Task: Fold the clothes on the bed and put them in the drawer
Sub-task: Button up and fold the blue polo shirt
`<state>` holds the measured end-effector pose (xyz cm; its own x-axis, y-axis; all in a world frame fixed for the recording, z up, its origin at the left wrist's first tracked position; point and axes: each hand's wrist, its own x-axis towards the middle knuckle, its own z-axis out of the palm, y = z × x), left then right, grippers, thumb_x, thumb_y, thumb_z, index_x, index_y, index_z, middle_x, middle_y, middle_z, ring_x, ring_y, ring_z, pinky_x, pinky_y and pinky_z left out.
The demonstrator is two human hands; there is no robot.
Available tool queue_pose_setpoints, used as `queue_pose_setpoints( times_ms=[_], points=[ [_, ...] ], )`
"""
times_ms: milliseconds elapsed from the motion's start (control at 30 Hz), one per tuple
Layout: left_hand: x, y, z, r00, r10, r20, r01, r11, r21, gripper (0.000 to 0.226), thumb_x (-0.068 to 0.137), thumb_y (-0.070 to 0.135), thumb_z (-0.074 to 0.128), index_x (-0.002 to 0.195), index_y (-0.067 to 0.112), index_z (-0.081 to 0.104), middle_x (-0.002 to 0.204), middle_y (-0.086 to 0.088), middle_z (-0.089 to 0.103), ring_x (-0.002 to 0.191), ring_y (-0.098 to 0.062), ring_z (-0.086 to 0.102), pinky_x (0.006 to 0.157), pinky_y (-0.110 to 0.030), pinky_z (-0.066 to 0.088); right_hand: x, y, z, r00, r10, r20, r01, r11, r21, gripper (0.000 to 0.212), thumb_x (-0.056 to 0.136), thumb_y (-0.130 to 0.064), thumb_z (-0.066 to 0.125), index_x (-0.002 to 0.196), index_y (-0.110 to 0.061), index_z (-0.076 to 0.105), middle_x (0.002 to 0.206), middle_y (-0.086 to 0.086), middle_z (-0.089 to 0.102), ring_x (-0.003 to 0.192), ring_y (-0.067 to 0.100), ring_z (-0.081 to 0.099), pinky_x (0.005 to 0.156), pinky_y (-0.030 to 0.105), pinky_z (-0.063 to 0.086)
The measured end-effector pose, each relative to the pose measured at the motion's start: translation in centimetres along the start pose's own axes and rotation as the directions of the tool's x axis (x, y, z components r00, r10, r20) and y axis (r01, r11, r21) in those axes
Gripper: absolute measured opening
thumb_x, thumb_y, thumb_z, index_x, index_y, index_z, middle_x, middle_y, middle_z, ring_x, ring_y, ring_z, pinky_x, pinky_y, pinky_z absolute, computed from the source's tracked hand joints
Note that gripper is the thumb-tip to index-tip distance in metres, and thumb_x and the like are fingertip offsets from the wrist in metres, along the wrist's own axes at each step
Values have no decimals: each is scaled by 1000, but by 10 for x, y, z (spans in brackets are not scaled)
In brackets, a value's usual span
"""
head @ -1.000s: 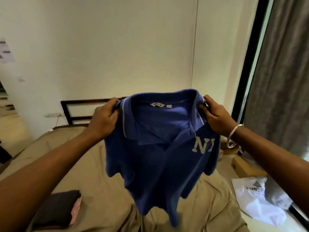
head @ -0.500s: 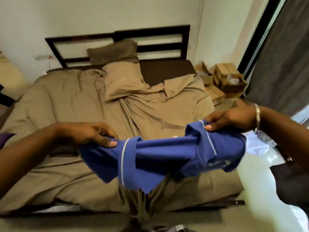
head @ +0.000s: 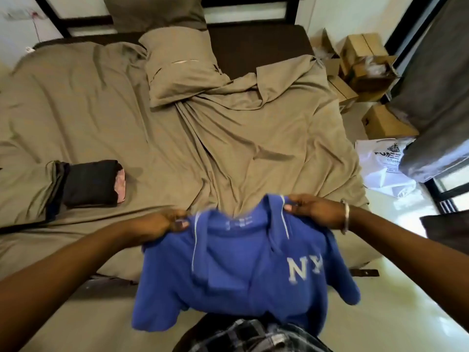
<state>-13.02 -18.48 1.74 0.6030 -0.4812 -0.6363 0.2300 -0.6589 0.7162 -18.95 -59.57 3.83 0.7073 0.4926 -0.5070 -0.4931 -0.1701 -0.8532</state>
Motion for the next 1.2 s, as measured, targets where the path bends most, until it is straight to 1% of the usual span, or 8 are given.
queue_pose_setpoints(
  times_ms=[133,367,500,733,900,967,1100,1200],
  points=[
    [56,-4,-16,933,141,-331,-109,987,115,15,93,41,59,85,29,60,86,2,68,80,-15,59,76,-22,44,66,27,-20,873,-268,-408,57,886,-460,56,88,-67,45,104,-17,64,99,-1,69,94,14,63,93,51,48],
    [142,-56,-19,881,84,-465,-28,992,124,21,97,30,61,82,15,59,74,-2,65,68,-10,58,62,-27,40,134,78,-43,796,-334,-505,-93,757,-646,57,90,-76,22,90,-24,45,69,-3,56,64,20,57,66,40,47],
    [182,-52,-25,780,191,-596,-128,981,147,28,97,43,55,83,18,54,71,2,61,68,-12,58,64,-33,44,167,73,-74,739,-485,-468,-100,607,-788,31,98,-54,27,89,-27,40,62,-6,51,57,20,52,54,29,34],
    [307,-18,-85,525,186,-831,-143,981,129,24,98,36,53,93,13,55,86,-8,65,85,-28,60,71,-39,44,280,26,-170,646,-646,-407,-190,381,-905,32,99,-52,26,97,-23,40,78,18,63,69,42,59,55,38,39],
    [408,-60,-97,660,80,-747,169,953,252,30,96,33,58,120,14,57,118,-17,60,113,-38,54,86,-45,44,370,60,-202,681,-453,-575,-448,363,-817,34,100,-46,41,117,-18,50,116,15,55,104,39,55,80,46,43],
    [421,-85,-77,620,105,-777,285,893,348,41,94,35,59,132,21,55,126,-15,54,118,-40,48,91,-52,41,386,99,-192,678,-410,-610,-468,399,-789,45,99,-52,39,133,-23,45,135,9,48,121,34,49,93,51,39],
    [425,-106,-61,350,281,-894,48,947,316,38,91,31,57,127,21,61,116,-12,60,107,-37,54,90,-47,41,398,151,-184,616,-522,-590,-476,349,-807,62,97,-57,27,151,-28,27,154,1,35,138,24,38,106,50,29],
    [410,-105,-62,359,383,-851,-86,922,379,33,89,25,52,118,21,66,114,-7,58,107,-30,54,95,-46,38,403,157,-186,593,-536,-601,-462,386,-799,63,96,-55,28,152,-26,27,154,2,35,141,24,35,108,50,26]
  ],
)
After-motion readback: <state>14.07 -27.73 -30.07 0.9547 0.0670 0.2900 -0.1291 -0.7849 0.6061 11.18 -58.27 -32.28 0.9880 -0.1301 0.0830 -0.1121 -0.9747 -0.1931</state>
